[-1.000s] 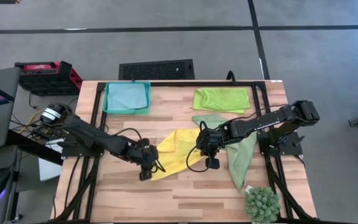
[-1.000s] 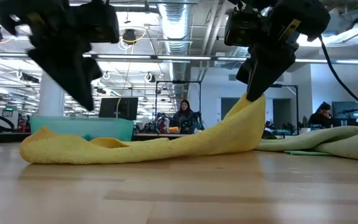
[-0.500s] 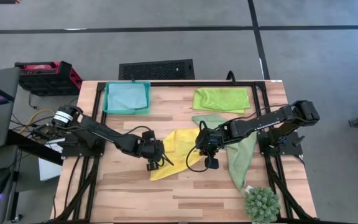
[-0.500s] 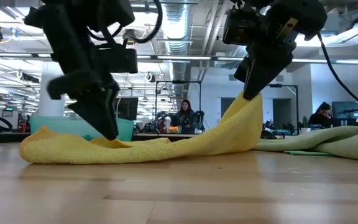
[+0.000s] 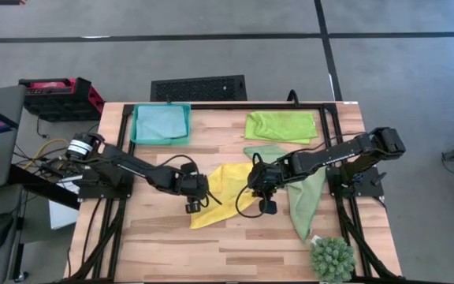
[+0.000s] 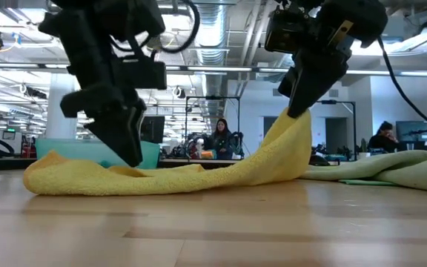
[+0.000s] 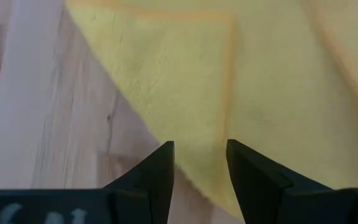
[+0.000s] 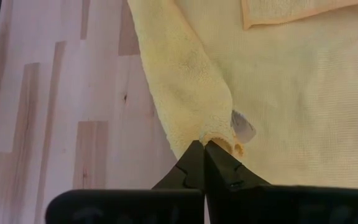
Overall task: Fold microfiber towels
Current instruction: Fold the yellow microfiber towel
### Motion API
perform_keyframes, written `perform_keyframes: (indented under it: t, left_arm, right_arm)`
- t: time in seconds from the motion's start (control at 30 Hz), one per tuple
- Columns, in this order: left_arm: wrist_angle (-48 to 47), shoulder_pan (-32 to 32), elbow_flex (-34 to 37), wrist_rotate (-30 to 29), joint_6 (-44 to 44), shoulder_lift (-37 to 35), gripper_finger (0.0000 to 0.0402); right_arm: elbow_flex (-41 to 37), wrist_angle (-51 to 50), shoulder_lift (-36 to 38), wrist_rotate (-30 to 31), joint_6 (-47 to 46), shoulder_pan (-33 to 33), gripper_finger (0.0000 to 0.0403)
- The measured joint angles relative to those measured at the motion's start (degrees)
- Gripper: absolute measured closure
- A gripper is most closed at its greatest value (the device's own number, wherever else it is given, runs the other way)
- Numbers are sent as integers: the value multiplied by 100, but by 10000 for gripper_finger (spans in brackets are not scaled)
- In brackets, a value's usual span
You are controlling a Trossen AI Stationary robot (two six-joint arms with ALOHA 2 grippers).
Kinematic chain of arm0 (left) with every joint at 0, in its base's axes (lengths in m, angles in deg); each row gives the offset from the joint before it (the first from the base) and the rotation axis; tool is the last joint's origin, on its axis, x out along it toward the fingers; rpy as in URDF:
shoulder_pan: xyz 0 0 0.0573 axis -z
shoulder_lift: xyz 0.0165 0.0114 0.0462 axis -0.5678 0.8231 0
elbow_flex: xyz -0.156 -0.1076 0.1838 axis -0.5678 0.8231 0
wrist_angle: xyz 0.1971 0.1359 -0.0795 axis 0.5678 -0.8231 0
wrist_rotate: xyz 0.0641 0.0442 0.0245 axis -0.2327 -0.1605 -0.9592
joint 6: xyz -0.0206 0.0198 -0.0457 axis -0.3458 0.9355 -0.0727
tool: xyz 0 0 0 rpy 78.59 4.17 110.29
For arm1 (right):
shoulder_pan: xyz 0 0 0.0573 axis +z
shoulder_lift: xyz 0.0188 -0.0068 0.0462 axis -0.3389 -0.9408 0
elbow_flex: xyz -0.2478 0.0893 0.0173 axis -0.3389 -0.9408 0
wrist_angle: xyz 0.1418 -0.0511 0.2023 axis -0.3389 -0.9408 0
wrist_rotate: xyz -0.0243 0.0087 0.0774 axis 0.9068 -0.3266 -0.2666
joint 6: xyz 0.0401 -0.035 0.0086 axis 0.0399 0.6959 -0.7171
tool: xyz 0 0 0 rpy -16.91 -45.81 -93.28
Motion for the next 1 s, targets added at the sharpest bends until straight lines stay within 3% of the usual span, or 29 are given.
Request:
perform_keyframes:
  t: [0.57, 1.0]
  left_arm:
    - [102, 75, 160, -311, 379, -78, 262]
    - [137, 81, 160, -164, 371, -8, 262]
  right_arm:
    - [0, 60, 0, 22, 13, -2, 389]
    - [0, 84, 0, 39, 146, -81, 390]
